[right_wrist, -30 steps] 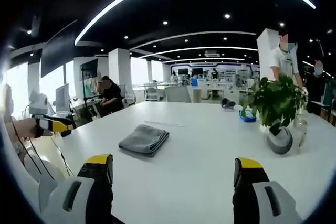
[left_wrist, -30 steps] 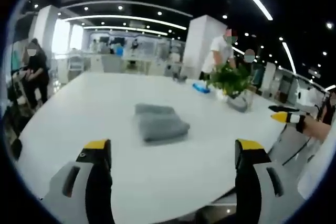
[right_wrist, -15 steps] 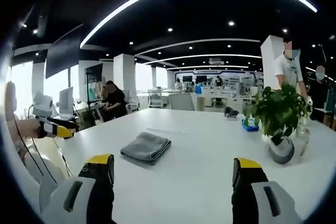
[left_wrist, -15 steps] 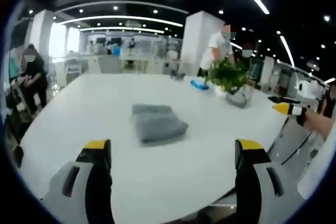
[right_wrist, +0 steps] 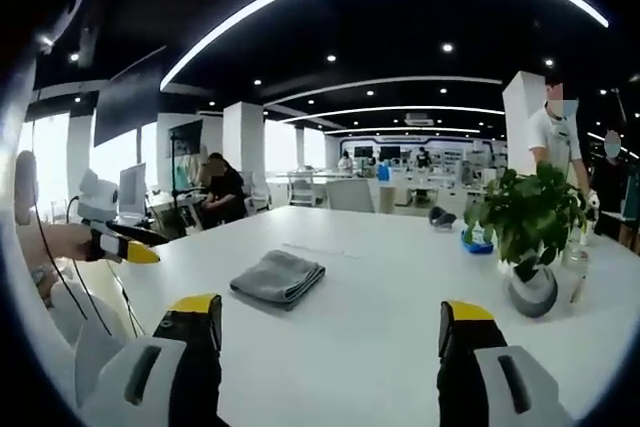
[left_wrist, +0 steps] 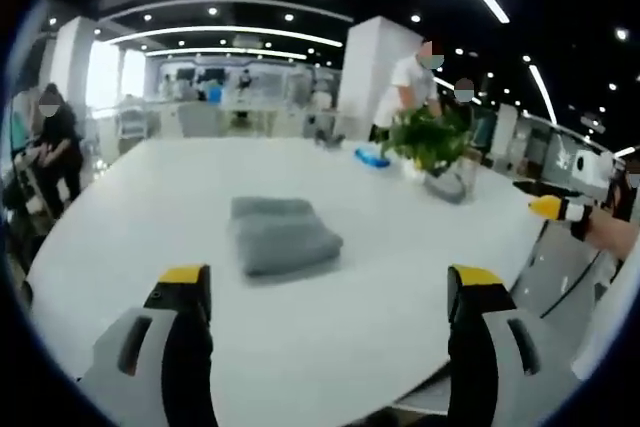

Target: Open the folded towel by lifting each exposed corner and separating the folded layers until the towel lies flat within the target outline without major curled edges

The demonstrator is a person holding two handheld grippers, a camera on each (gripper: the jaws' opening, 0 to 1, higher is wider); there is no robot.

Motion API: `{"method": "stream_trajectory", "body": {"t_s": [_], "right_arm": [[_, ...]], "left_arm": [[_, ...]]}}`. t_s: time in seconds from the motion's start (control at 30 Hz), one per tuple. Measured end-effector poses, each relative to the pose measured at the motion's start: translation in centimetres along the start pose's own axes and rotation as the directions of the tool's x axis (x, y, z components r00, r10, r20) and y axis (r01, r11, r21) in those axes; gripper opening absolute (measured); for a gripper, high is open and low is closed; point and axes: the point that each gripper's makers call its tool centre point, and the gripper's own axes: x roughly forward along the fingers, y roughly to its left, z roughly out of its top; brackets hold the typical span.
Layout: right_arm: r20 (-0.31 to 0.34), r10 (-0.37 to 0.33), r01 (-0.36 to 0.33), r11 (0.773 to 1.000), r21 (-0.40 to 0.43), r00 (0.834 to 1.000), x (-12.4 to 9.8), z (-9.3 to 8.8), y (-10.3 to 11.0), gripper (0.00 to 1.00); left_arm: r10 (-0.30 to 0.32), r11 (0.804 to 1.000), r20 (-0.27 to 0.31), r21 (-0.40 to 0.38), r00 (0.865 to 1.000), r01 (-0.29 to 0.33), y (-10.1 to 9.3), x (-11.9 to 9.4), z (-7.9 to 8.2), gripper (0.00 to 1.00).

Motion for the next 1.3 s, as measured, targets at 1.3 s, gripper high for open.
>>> {"method": "stream_trajectory", "body": {"t_s": [1.3], "right_arm": [[-0.135, -0.345, 0.349, 0.937, 0.009, 0.929, 5.6, -2.9, 7.0, 0.62]], "left_arm": [[-0.301, 0.856, -0.248, 0.355, 0.921, 0.375, 3.9, 13.0, -1.4, 0.85]]}}
